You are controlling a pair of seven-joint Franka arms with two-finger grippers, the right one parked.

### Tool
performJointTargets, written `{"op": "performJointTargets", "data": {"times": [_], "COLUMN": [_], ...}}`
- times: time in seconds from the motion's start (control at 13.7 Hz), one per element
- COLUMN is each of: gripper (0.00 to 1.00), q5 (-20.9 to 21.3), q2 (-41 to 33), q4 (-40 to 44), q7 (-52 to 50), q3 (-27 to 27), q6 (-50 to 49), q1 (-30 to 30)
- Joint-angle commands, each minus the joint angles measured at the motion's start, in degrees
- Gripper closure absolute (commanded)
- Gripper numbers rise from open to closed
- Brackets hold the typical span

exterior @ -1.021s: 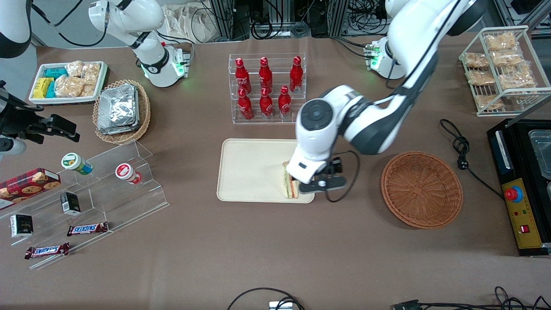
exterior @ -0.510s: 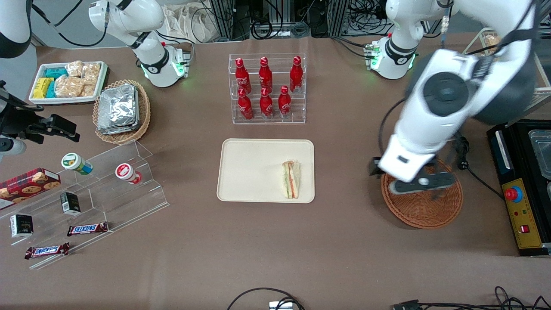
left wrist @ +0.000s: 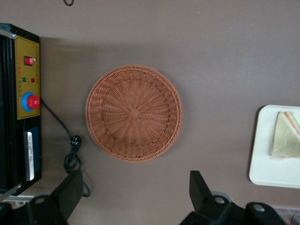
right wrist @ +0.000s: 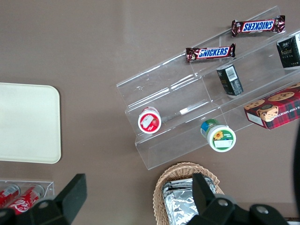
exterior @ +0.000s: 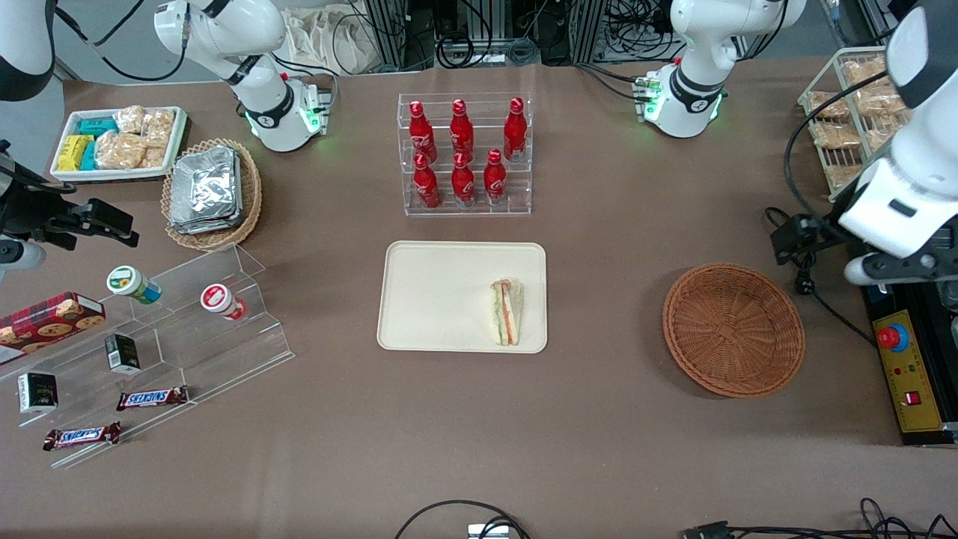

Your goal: Place sandwich from basket to tray

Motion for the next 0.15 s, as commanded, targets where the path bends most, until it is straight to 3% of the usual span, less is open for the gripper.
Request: {"op": "performJointTargets", "data": {"times": [0.0, 0.07], "gripper": [0.00, 0.00], "q5": [-0.77, -1.20], "q2": [-1.29, -1.21], "q4": [-1.94, -1.94], "q7": [0.84, 0.83], "q3": [1.33, 1.33], "q6": [-0.17, -0.18], "q1": [-1.42, -1.33]}}
